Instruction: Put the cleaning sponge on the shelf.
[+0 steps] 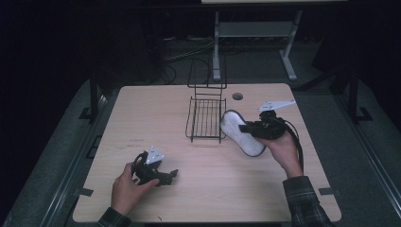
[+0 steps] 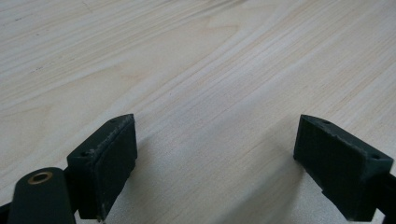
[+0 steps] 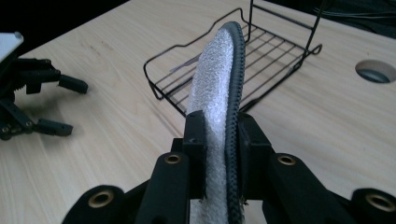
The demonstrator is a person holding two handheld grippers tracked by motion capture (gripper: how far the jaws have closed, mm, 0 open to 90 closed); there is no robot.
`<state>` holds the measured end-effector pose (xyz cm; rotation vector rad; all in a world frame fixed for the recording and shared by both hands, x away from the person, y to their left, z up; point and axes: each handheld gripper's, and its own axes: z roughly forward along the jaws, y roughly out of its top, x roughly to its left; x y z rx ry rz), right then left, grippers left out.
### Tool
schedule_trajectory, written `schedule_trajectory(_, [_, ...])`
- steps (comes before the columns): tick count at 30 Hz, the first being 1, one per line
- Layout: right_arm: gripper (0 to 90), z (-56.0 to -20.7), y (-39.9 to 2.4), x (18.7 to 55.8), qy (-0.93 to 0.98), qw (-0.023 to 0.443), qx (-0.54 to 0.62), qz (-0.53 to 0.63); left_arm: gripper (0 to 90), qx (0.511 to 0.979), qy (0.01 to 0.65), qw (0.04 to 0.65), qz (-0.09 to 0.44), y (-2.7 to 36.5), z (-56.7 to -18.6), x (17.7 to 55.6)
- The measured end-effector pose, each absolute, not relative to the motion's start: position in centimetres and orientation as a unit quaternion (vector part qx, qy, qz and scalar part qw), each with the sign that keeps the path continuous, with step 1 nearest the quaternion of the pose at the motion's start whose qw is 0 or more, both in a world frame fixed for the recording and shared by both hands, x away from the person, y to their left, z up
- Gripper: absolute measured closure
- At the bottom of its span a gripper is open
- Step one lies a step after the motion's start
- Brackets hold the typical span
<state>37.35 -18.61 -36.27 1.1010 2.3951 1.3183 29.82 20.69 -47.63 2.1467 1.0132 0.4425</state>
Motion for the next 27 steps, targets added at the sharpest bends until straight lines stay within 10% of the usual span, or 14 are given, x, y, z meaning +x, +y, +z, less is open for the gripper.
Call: schedule_trajectory(27, [76.3,-36.3,-11.1,44.0,0.816,0.083,0.348,0.454,12.5,0.831,0.392,0.355,0.171,20.7,-47.6,29.8])
